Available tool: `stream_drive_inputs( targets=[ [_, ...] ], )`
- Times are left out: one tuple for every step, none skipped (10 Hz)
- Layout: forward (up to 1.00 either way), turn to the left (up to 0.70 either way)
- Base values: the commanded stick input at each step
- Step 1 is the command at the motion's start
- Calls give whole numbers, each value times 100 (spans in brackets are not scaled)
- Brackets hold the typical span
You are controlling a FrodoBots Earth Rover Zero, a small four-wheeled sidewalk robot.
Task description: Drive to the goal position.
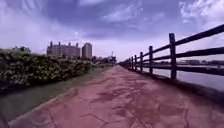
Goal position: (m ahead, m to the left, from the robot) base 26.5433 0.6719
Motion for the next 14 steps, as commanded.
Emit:
stream_drive_inputs(
  targets=[
    [100,0],
    [100,0],
    [100,0],
    [100,0],
    [100,0],
    [100,0],
    [100,0],
    [100,0],
    [100,0],
    [100,0],
    [100,0],
    [100,0],
    [100,0],
    [100,0]
  ],
)
